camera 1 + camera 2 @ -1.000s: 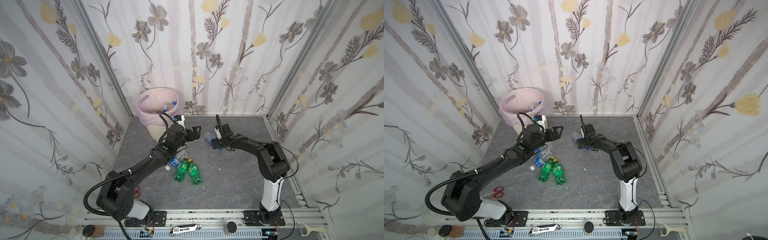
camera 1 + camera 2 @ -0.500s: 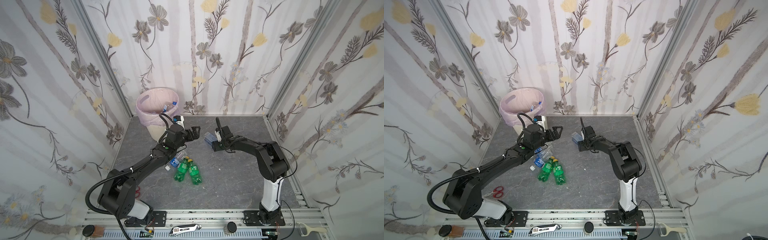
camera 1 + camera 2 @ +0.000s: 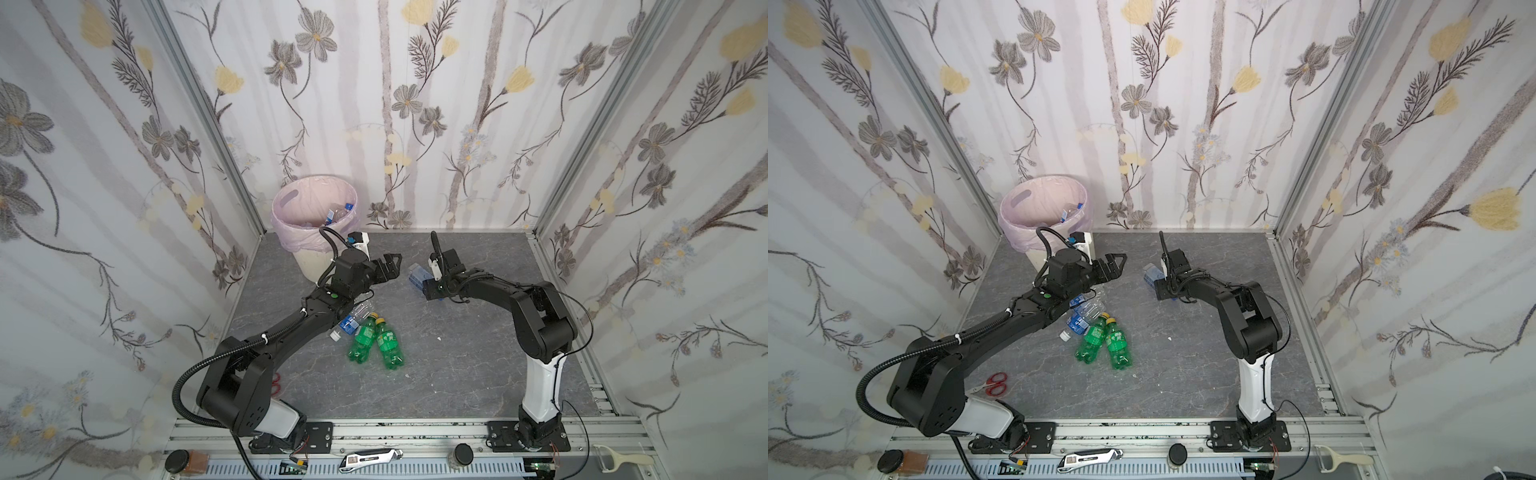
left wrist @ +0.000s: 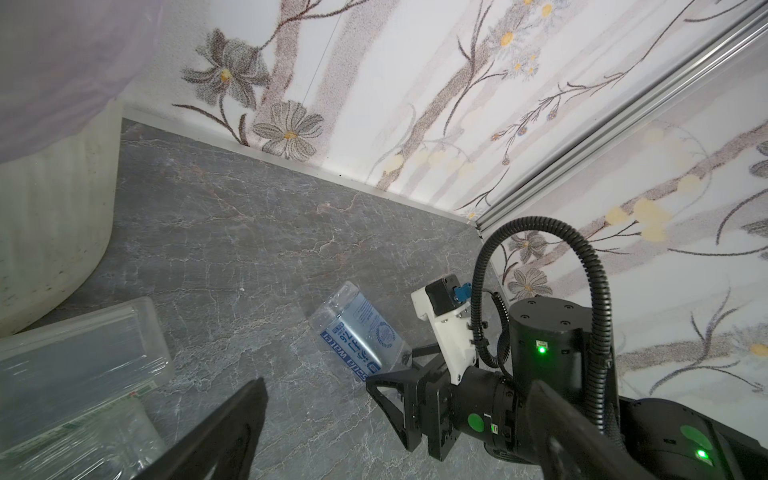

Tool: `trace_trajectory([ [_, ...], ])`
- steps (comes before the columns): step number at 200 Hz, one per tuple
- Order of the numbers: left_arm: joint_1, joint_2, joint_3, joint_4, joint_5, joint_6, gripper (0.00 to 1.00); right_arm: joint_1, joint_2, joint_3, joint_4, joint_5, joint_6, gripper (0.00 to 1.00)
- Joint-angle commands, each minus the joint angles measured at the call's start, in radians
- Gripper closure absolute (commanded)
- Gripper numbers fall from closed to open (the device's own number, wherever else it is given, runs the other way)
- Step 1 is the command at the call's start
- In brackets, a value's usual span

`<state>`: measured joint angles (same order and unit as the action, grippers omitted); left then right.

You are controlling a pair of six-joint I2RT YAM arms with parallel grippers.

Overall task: Throw the plastic bottles in the bin
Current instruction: 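Lower the right gripper onto the clear blue-label bottle and close it, then lift the clear blue-label bottle with the right gripper toward the left gripper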

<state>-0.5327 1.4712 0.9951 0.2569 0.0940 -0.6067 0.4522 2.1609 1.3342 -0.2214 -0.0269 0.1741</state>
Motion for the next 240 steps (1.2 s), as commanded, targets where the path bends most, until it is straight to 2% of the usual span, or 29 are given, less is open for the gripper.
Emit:
trace_trajectory([
  [1, 0.000, -0.005, 0.001, 0.038, -0.003, -0.011, 0.00, 0.002, 0.022, 0.041, -0.005, -0.001, -0.002, 0.24],
  [32, 0.000, -0.002, 0.003, 0.038, 0.003, -0.014, 0.00, 0.002, 0.032, 0.068, -0.011, 0.001, -0.002, 0.24],
  [74, 0.000, 0.013, 0.007, 0.036, 0.021, -0.026, 0.00, 0.002, 0.045, 0.087, -0.021, -0.009, -0.002, 0.29],
  [104, 0.000, 0.036, 0.016, 0.035, 0.053, -0.037, 0.00, 0.002, 0.058, 0.091, -0.027, -0.014, -0.004, 0.33],
  [142, 0.001, 0.066, 0.029, 0.034, 0.091, -0.053, 0.00, 0.002, 0.049, 0.074, -0.022, -0.026, -0.003, 0.44],
  [240, 0.006, 0.081, 0.038, 0.031, 0.120, -0.063, 0.00, 0.022, -0.117, -0.041, 0.052, -0.100, 0.083, 0.45],
])
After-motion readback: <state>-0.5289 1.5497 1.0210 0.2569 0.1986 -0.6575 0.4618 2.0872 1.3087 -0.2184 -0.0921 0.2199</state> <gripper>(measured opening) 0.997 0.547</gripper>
